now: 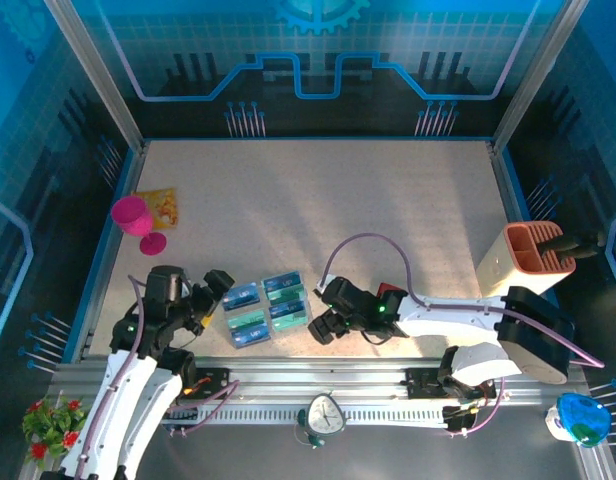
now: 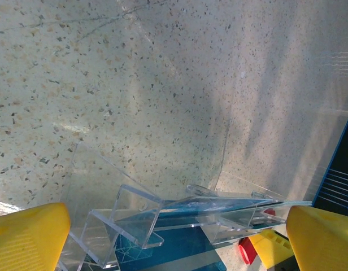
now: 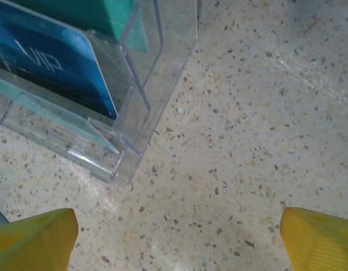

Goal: Put the credit cards into the card holder

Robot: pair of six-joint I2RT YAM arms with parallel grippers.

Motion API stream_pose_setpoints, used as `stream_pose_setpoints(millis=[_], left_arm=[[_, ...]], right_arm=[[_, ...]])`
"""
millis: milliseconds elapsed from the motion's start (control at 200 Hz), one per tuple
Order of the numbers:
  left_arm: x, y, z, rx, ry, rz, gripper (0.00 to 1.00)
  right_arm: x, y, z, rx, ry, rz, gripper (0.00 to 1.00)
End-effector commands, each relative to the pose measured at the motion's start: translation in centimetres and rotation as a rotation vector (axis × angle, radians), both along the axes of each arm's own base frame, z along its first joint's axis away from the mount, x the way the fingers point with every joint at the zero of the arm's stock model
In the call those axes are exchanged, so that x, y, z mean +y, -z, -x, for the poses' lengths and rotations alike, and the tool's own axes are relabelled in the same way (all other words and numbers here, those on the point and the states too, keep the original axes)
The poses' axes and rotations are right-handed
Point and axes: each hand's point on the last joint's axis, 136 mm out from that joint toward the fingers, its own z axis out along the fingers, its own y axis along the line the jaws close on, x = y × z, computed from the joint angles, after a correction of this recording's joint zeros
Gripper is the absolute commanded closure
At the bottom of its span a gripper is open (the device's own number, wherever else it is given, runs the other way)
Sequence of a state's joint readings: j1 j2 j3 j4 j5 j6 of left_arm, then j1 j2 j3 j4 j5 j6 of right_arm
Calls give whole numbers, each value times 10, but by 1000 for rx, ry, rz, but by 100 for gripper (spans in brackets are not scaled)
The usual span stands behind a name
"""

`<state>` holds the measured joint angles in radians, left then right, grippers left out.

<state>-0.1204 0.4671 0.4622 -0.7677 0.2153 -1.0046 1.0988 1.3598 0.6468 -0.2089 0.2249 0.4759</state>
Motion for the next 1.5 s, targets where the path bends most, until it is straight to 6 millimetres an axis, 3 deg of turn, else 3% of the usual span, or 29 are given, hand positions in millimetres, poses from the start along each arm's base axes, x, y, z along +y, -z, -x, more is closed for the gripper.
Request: stream_pose_setpoints(millis=[0, 540, 1031, 1496], left_arm=[[-6, 2, -3, -5, 9, 27, 1], [-12, 7, -15, -10, 14, 24, 1], [-24, 4, -32, -33, 40, 10, 1], [-50, -6, -60, -70, 87, -31, 1]], right_arm=[[12, -6, -6, -18, 18, -29, 7], [17, 3, -24, -62, 60, 16, 7], [0, 14, -44, -68, 136, 43, 7], [-14, 10, -76, -89, 200, 54, 7]])
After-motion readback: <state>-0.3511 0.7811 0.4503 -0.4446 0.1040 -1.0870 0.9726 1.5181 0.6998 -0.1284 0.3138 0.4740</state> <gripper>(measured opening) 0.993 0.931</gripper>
